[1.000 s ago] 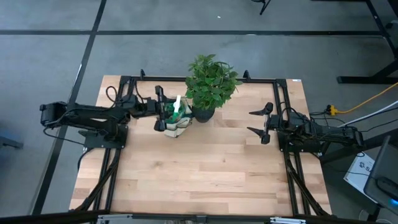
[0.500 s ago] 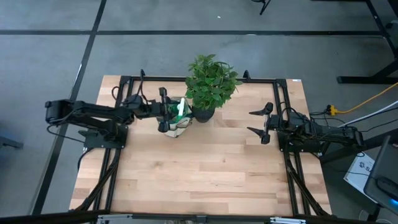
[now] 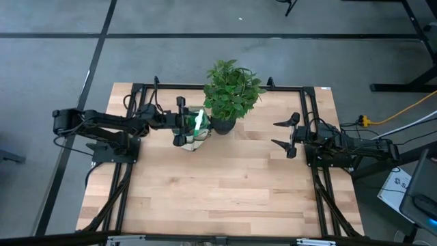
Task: Pick & Place Garden tools in Gardening bag
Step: Put the green spray bottle into the white bag
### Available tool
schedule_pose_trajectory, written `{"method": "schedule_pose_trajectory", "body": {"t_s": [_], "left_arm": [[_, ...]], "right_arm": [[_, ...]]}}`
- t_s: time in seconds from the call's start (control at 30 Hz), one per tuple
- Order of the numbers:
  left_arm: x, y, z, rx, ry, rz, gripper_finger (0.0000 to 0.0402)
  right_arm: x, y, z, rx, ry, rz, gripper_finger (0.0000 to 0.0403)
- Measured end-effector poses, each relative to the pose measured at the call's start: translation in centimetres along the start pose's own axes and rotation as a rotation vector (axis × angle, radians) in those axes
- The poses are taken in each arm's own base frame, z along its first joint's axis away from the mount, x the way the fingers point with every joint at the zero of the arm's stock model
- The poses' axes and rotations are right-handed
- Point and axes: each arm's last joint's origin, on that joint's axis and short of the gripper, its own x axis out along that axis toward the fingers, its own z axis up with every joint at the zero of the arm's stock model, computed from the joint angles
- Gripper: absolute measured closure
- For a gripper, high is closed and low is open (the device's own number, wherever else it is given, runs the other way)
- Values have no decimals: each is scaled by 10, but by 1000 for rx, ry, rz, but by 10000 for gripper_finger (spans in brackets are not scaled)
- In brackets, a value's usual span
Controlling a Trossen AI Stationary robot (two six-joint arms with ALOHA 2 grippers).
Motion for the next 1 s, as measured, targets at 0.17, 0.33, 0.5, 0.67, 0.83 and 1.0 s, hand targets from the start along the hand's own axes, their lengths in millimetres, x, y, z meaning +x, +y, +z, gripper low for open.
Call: {"method": "schedule_pose_trajectory", "body": {"t_s": [0.17, 0.33, 0.5, 0.67, 0.83, 1.0], "left_arm": [[-1, 3, -2, -20, 14, 11, 261], [-2, 6, -4, 2, 32, 21, 261], [-4, 8, -17, -62, 152, 15, 261], [-6, 10, -24, -103, 212, 22, 262], [-9, 18, -22, -79, 201, 59, 263], [-13, 24, -23, -93, 242, 100, 263]], "right_arm": [[0, 0, 0, 0, 0, 0, 62], [0, 0, 0, 0, 0, 0, 62], [0, 0, 0, 0, 0, 0, 62], [0, 0, 0, 0, 0, 0, 62], [0, 0, 0, 0, 0, 0, 62], [0, 0, 0, 0, 0, 0, 62]]}}
